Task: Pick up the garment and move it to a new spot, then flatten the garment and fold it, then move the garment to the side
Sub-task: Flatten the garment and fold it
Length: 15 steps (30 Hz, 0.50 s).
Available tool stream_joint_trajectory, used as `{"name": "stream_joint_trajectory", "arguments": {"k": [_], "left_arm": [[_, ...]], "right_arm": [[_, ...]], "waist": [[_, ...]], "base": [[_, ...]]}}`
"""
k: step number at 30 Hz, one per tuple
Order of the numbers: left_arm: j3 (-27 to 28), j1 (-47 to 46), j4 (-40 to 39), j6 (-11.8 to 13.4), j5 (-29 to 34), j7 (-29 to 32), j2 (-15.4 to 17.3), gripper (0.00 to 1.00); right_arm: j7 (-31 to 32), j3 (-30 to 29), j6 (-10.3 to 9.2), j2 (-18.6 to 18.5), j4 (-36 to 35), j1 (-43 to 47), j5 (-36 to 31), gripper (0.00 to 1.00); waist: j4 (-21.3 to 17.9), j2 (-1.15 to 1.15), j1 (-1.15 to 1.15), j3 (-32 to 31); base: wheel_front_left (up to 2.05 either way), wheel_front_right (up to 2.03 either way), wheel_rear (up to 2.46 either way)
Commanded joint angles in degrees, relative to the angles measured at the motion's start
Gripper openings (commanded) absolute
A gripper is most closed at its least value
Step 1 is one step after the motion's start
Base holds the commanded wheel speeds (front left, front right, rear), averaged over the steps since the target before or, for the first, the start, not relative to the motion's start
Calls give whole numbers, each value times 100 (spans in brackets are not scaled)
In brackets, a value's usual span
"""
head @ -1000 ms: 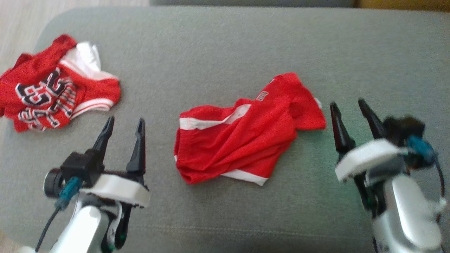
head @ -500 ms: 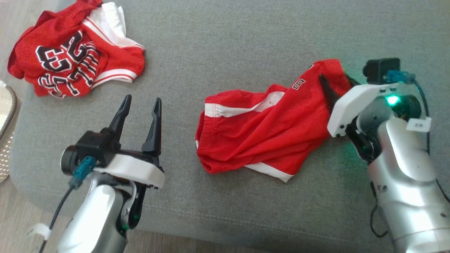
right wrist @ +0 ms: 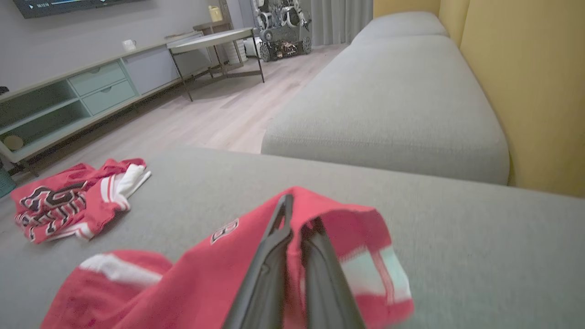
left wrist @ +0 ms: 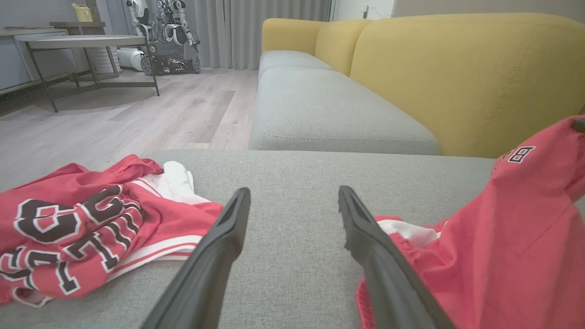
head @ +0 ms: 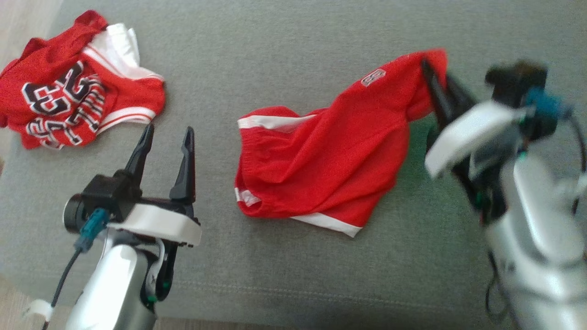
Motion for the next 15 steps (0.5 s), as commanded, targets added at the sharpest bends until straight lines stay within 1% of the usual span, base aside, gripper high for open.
{"name": "stream_joint_trajectory", "arguments": {"k": [1, 4, 7, 11, 15], "left_arm": [[252, -60, -192, -16, 49, -69, 107, 100], [284, 12, -203, -29, 68, -69, 111, 100], [312, 54, -206, -47, 77, -69, 129, 100], [312, 77, -194, -75, 68, -70, 125, 100], [299, 100, -166, -80, 66, -70, 131, 100]], "right_arm": [[-14, 133, -4, 3, -320, 366, 30, 0], [193, 151, -4, 26, -790, 1140, 8, 0], [394, 48, -4, 142, -1074, 1845, -55, 0], [554, -103, -4, 323, -1190, 2501, -143, 0], [617, -238, -4, 460, -1210, 2887, -283, 0]], "waist": [[-94, 0, 0, -63], [-206, 0, 0, -94], [-306, 0, 0, -103], [-383, 0, 0, -114], [-417, 0, 0, -155]], "base": [[0, 0, 0], [0, 0, 0], [0, 0, 0], [0, 0, 0], [0, 0, 0]]}}
